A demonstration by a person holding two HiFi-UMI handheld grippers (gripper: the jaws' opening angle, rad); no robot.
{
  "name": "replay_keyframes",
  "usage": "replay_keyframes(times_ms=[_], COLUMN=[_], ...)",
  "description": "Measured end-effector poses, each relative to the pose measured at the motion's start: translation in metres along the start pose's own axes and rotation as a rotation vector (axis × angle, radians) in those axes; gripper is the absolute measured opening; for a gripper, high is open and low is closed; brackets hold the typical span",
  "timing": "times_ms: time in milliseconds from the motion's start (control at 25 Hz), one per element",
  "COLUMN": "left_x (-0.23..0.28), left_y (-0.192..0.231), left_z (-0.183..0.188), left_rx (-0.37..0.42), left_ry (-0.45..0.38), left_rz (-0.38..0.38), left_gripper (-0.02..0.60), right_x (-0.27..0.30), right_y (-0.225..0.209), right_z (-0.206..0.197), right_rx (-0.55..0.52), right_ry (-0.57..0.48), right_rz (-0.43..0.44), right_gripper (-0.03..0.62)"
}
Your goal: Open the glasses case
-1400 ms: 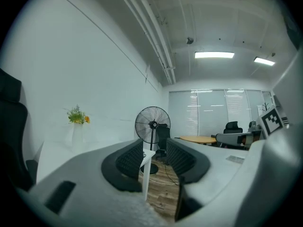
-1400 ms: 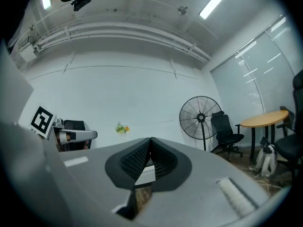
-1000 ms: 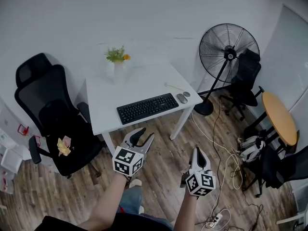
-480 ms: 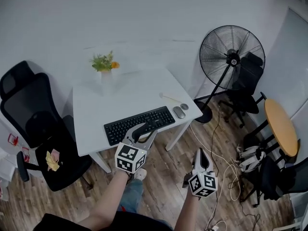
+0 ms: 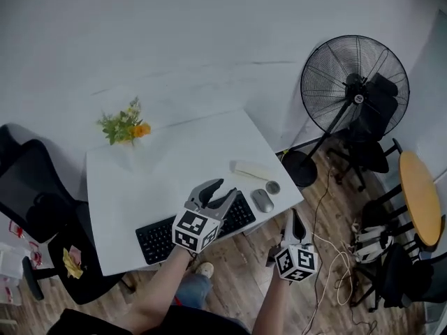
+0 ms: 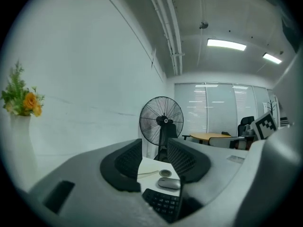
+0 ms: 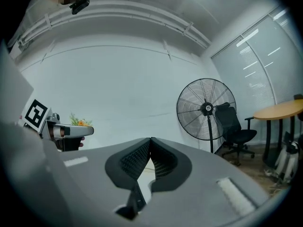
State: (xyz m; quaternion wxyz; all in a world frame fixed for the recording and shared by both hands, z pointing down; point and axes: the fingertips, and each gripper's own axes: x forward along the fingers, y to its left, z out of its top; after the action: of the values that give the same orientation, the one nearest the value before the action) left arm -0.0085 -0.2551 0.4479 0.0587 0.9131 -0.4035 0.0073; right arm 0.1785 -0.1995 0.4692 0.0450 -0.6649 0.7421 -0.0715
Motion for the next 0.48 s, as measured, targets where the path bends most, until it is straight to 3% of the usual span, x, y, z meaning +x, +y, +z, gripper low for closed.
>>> replay_keyframes(times_ms=[200, 480], left_x=[0.050, 0.094], left_y=[0.027, 0.042], left_z=[0.001, 0.002], left_rx=[-0.019, -0.033], left_ry=[0.021, 0.029], left_rz=[-0.020, -0.043], left_gripper=[0.155, 0.155], right_x=[0.055, 0.089], right_y=[-0.009, -0.032], right_z=[0.003, 0.006], right_rx=[-0.005, -0.007], right_ry=[0.026, 0.036], right_rz=[0.001, -0.024], right_gripper=[0.014, 0.014])
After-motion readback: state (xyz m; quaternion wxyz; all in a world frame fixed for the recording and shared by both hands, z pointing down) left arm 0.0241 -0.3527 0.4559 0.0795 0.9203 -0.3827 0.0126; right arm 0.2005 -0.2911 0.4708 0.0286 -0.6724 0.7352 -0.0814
